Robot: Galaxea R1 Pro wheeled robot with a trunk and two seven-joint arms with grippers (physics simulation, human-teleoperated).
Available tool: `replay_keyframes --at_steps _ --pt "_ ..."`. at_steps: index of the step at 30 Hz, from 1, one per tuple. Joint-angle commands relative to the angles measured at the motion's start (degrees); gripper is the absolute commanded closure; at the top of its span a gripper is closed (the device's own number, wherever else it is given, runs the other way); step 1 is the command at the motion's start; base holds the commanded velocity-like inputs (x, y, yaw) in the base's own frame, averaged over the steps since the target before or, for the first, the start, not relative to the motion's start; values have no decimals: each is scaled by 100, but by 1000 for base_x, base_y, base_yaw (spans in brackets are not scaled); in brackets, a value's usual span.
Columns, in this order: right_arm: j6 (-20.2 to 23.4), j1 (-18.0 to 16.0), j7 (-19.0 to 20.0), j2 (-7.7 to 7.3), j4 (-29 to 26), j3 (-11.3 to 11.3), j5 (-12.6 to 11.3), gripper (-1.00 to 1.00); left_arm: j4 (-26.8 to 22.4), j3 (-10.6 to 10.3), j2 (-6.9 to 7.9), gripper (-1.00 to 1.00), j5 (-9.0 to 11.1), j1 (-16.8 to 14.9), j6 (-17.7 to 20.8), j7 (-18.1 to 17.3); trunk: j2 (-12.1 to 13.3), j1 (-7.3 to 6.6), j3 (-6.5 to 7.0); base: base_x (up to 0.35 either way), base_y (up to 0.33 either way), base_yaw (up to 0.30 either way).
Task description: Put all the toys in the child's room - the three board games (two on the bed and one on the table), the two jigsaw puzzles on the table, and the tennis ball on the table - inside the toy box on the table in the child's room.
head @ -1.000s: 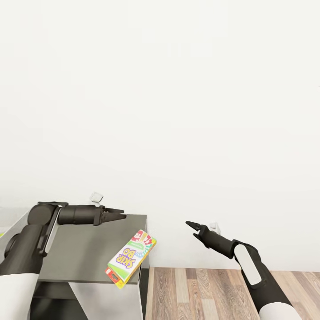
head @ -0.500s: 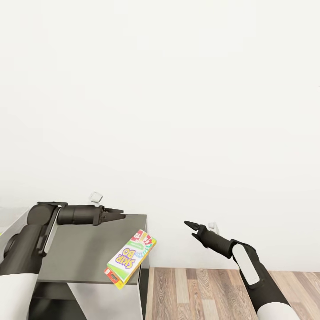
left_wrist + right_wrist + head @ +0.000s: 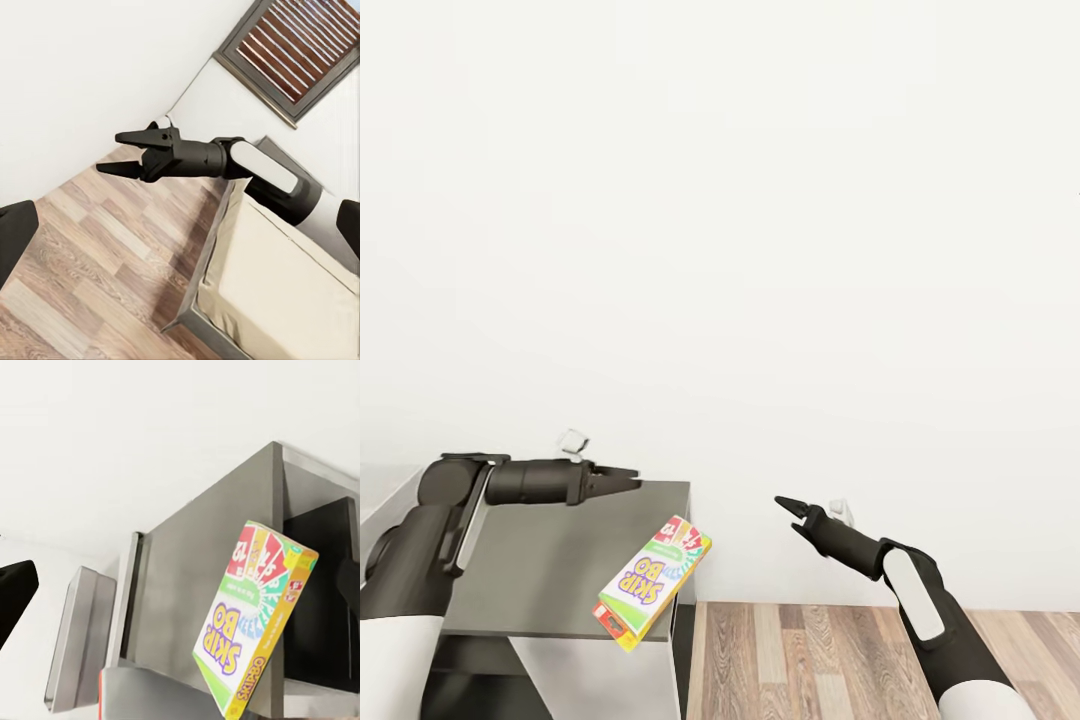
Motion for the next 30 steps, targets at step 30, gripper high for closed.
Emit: replay_keyframes --at_steps 30 --pt "-95 35 -127 121 -184 226 -19 -100 -27 -43 -2 -100 282 83 61 -36 -1214 662 -550 0 0 0"
